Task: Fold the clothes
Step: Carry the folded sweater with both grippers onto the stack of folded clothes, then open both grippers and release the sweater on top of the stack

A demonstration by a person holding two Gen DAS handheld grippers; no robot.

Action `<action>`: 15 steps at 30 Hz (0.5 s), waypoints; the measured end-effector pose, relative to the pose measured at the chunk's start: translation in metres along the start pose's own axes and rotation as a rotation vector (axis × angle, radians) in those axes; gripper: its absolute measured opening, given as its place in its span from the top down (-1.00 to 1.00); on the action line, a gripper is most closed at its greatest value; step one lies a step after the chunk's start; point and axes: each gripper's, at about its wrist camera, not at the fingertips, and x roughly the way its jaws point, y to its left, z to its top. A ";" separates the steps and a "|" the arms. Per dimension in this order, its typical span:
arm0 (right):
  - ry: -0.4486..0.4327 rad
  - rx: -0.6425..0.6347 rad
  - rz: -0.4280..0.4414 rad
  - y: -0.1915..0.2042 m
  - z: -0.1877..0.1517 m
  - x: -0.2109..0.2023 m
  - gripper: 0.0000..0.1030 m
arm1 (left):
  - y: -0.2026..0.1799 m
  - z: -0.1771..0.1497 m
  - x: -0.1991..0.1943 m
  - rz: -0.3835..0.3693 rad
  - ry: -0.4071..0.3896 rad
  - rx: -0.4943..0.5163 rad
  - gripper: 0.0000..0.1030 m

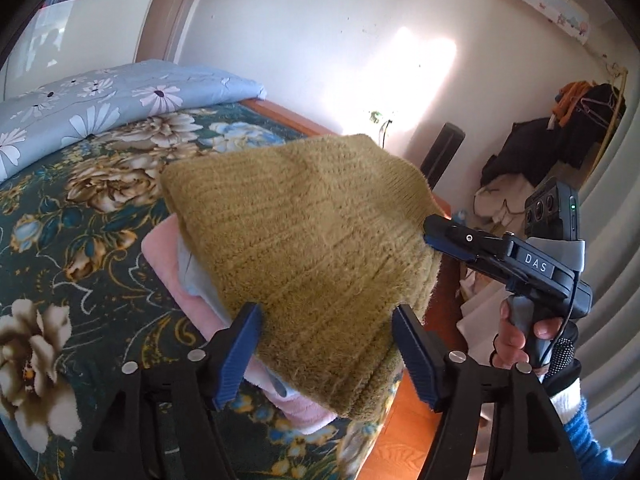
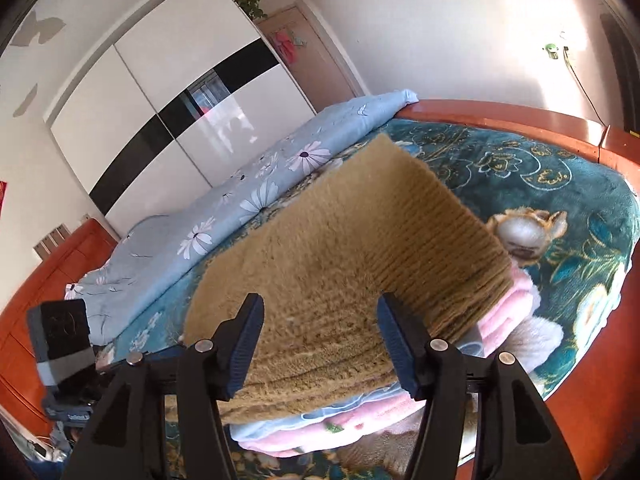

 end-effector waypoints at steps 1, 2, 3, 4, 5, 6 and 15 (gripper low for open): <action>-0.005 0.010 -0.004 -0.001 -0.003 0.001 -0.18 | -0.001 0.000 -0.001 0.006 0.000 0.003 -0.41; -0.015 0.020 -0.006 -0.001 -0.004 -0.001 -0.18 | -0.003 -0.001 -0.004 0.009 -0.005 0.005 -0.41; -0.026 0.029 -0.009 0.000 -0.005 -0.003 -0.18 | -0.004 -0.001 -0.007 0.013 -0.010 0.008 -0.41; -0.047 0.033 -0.018 0.003 -0.007 -0.009 -0.18 | -0.006 -0.002 -0.011 0.015 -0.016 0.008 -0.42; -0.067 0.023 -0.041 0.006 -0.013 -0.016 -0.18 | -0.006 -0.004 -0.015 0.014 -0.020 0.001 -0.43; -0.088 0.013 -0.063 0.010 -0.019 -0.023 -0.19 | -0.005 -0.008 -0.018 0.014 -0.022 -0.009 -0.46; -0.074 0.025 -0.246 0.022 -0.094 -0.048 -0.27 | 0.001 -0.065 -0.029 0.037 0.042 -0.088 -0.62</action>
